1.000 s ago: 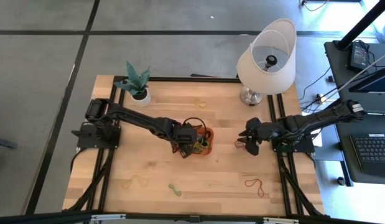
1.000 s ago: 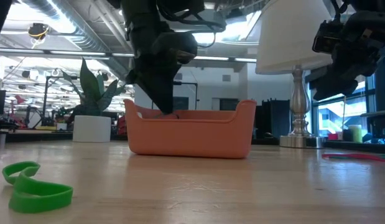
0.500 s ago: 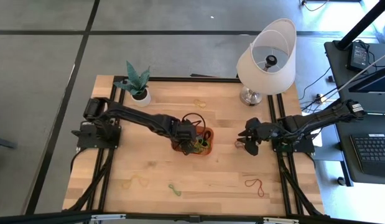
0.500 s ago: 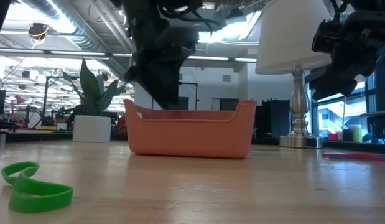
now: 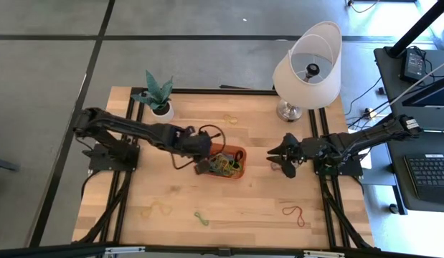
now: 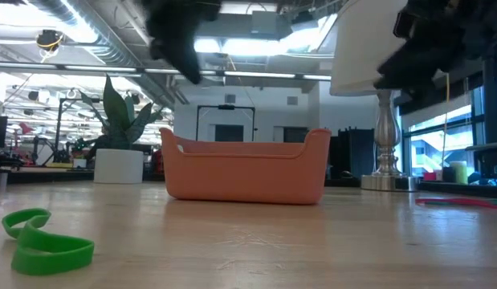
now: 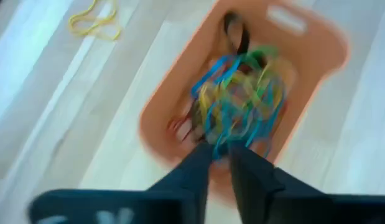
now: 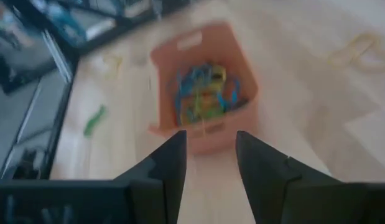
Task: Pick and place rubber bands into bin
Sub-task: Put the yellow rubber band into the orange bin
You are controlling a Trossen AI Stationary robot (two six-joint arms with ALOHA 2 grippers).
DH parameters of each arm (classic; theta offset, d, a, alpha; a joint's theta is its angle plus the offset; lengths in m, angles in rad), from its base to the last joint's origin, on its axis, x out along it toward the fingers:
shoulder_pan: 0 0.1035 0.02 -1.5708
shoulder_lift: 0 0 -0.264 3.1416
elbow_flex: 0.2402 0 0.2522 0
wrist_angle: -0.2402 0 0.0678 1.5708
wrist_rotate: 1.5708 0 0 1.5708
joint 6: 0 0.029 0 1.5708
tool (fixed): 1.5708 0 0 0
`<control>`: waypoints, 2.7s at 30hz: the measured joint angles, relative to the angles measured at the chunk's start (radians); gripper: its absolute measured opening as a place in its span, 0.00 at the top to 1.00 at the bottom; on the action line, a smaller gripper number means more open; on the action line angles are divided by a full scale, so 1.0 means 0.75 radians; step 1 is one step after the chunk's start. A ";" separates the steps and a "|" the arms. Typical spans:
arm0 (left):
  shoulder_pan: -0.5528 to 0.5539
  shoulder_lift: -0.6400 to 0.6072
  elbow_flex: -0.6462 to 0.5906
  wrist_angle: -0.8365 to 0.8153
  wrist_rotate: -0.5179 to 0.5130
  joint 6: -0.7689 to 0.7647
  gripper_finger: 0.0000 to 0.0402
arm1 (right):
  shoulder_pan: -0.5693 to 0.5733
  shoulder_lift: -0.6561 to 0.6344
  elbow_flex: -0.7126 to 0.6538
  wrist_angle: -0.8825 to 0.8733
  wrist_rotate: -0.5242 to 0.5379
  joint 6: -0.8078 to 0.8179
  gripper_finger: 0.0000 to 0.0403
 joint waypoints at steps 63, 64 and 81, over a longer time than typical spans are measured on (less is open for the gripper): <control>0.599 -0.780 -0.910 0.465 0.680 0.890 0.99 | -0.845 2.125 1.885 -0.987 -0.217 -0.206 0.08; 0.599 -0.780 -0.910 0.465 0.682 0.890 0.99 | -0.844 2.133 1.887 -0.987 -0.226 -0.205 0.09; 0.598 -0.780 -0.910 0.464 0.706 0.849 0.99 | -0.789 2.139 1.886 -1.001 -0.239 -0.135 0.74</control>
